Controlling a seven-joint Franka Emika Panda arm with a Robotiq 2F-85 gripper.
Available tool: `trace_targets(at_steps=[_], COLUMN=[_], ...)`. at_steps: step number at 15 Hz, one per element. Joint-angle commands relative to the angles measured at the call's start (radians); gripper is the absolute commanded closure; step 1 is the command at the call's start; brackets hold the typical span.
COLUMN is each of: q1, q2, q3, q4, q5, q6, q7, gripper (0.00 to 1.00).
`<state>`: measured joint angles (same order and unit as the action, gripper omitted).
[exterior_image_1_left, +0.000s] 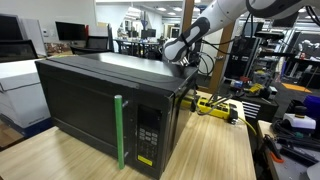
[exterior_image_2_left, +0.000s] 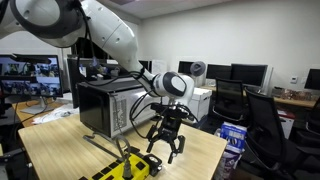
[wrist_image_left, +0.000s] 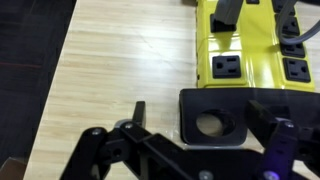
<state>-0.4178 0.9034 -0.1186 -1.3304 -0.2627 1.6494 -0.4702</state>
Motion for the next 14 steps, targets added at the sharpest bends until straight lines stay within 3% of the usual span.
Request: trace_targets(at_steps=[1, 5, 14], q1=[-0.021, -0.010, -0.004], q2=[-0.131, -0.257, -0.526], q3=[0.008, -0.010, -0.020], q4=[-0.162, -0.322, -0.634], q5=[0.064, 0.081, 0.134], q6=[0.148, 0.309, 0.531], q7=[0.003, 0.017, -0.005], gripper=[0.00, 0.00, 0.00])
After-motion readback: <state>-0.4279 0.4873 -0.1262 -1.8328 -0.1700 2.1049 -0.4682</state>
